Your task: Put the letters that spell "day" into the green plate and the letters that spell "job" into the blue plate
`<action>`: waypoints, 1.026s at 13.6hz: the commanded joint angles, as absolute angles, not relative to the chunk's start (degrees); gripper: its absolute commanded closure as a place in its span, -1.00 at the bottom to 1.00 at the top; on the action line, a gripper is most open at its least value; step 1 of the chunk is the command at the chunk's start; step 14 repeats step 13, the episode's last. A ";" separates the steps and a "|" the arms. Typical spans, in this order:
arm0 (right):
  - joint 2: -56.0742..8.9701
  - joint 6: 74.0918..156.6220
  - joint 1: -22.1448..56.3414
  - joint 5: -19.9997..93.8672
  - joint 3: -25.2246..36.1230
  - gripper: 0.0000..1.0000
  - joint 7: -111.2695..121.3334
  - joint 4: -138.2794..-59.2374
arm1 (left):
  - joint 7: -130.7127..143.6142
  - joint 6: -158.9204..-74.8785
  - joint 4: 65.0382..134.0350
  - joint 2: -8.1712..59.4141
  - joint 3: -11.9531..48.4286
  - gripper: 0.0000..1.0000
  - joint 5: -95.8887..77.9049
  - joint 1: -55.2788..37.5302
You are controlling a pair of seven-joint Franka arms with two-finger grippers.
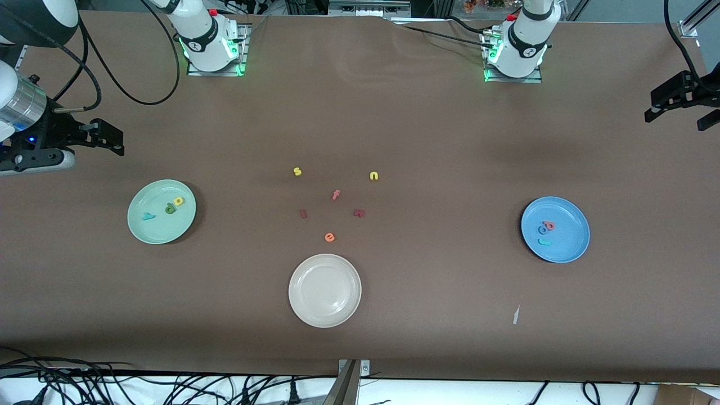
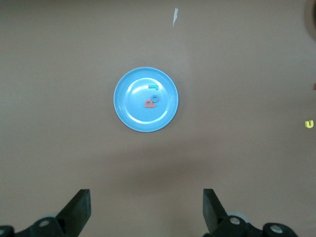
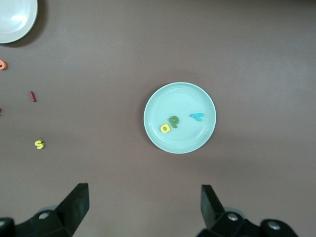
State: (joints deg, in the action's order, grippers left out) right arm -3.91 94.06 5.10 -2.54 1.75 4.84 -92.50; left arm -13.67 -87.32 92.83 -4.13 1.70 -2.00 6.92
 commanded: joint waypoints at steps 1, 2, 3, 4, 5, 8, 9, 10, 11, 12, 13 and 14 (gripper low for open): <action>-4.57 92.72 4.92 -1.93 1.76 -1.00 4.57 -90.88 | -6.37 -85.43 90.88 -2.46 1.67 -1.00 -0.61 4.49; -4.57 92.72 4.92 -1.93 1.76 -1.00 4.57 -90.79 | -2.76 -85.60 90.79 -2.37 1.58 -1.00 -0.53 3.26; -4.57 92.72 4.92 -1.93 1.76 -1.00 4.57 -90.88 | -1.16 -85.69 90.79 -2.29 1.50 -1.00 -0.44 1.86; -4.57 92.72 4.92 -1.93 1.76 -1.00 4.57 -90.88 | -0.88 -85.69 90.79 -2.02 1.49 -1.00 -0.44 1.76; -4.57 92.72 4.92 -1.93 1.76 -1.00 4.57 -90.88 | -0.70 -85.69 90.36 -1.76 1.58 -1.00 -0.79 2.02; -4.57 92.72 4.92 -1.93 1.76 -1.00 4.57 -90.79 | -0.97 -85.61 88.07 0.09 1.58 -1.00 -1.14 2.55; -4.57 92.72 4.92 -1.93 1.76 -1.00 4.57 -90.88 | -0.97 -85.61 88.07 0.09 1.58 -1.00 -1.14 2.55; -4.57 92.72 4.92 -1.93 1.76 -1.00 4.57 -90.88 | -0.88 -85.61 88.07 0.17 1.58 -1.00 -1.14 2.46; -4.57 92.72 4.83 -1.93 1.76 -1.00 4.57 -90.88 | -0.88 -85.61 88.07 0.18 1.58 -1.00 -1.14 2.46; -4.66 92.72 4.83 -1.93 1.76 -1.00 4.57 -90.88 | -0.88 -85.52 88.07 0.18 1.58 -1.00 -1.14 2.55; -4.66 92.72 4.83 -1.93 1.84 -1.00 4.57 -90.88 | -0.88 -85.52 88.07 0.18 1.58 -1.00 -1.14 2.55; -4.66 92.72 4.83 -1.93 1.84 -1.00 4.57 -90.88 | -0.88 -85.52 88.07 0.18 1.58 -1.00 -1.14 2.55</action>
